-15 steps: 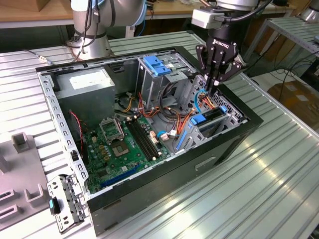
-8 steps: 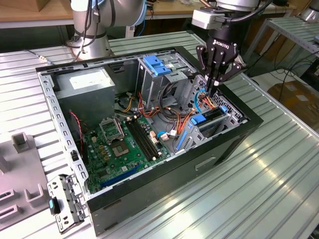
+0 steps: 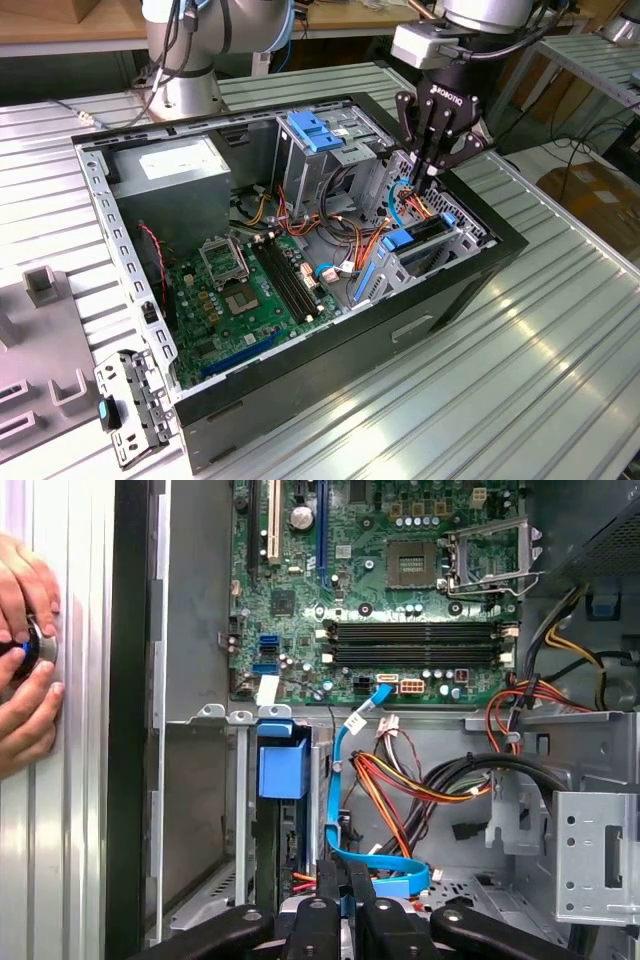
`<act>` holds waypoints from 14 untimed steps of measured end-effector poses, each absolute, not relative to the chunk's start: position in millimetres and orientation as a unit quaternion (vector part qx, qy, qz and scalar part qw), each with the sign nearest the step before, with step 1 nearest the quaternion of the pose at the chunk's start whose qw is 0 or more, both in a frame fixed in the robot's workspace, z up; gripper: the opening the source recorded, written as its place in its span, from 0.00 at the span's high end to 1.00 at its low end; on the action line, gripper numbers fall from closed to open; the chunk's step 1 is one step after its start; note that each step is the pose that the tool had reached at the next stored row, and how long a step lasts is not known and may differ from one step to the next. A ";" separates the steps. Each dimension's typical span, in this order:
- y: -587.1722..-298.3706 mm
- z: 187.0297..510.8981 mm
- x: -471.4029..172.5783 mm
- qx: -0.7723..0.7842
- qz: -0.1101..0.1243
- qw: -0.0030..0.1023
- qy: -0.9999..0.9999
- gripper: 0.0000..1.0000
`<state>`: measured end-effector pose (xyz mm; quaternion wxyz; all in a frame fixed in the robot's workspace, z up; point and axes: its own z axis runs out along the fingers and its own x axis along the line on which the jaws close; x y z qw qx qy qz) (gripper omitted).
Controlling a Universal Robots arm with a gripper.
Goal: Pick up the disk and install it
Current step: 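Insert the second disk wire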
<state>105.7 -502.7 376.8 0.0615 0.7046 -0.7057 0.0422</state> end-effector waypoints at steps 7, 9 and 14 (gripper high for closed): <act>-503.2 376.6 95.6 0.705 0.042 0.061 -0.706 0.84; -505.0 376.4 94.0 0.705 0.042 0.061 -0.706 0.84; -522.8 374.4 93.0 0.705 0.037 0.056 -0.706 0.84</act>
